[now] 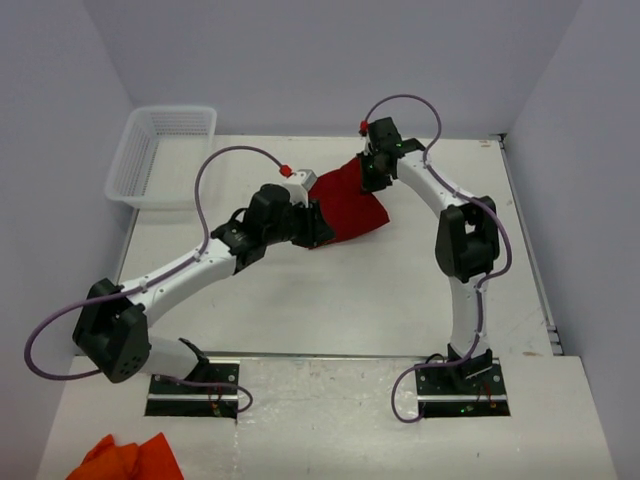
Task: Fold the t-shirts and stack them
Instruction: Put the neatly folded tshirt into the corner of the board with the right arm
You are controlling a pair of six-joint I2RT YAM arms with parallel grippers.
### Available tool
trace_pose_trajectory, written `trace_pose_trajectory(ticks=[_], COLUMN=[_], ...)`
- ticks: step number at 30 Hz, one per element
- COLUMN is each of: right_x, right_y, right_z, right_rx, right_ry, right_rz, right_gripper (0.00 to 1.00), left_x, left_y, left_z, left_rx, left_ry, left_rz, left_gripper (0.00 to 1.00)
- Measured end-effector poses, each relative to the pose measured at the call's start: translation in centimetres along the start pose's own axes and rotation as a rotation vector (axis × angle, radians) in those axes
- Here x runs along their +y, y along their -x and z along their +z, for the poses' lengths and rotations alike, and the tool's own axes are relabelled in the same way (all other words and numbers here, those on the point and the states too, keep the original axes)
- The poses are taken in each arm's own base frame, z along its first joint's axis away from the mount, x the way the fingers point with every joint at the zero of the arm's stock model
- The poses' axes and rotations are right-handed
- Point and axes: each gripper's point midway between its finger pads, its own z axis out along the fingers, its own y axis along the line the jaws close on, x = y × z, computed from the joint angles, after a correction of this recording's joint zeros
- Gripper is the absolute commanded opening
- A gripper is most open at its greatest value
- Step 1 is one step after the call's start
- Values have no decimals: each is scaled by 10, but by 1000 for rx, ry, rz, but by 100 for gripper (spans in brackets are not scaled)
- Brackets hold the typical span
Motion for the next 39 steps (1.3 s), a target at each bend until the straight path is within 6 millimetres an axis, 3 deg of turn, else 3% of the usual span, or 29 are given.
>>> trace_pose_trajectory(ticks=[7,13,18,25,31,37,39], right_x=[-86,-166,-218,-262,-310,-371,-384], right_y=[5,11,27,46,30,23,25], right_z=[1,0,-5,3,10,-13,-21], right_rx=[14,28,7,-5,46,40,29], right_ry=[-228,-408,-529,-652,-725,-804,-821], right_rz=[54,104,104,32,35,92,99], right_gripper=[0,0,0,0,0,0,0], left_x=[-32,-38,-33,-27,-22,-17,-16], left_y=[-15,-20,-29,-41,-48,-58,-61], left_z=[-45,-68,-74,-77,-78,-73,-71], left_rx=[-34,-50,-23,15,45,89,103], left_ry=[-53,-66,-45,-30,-18,-4,-3], left_rz=[26,33,30,34,52,54,55], left_gripper=[40,40,40,40,40,40,40])
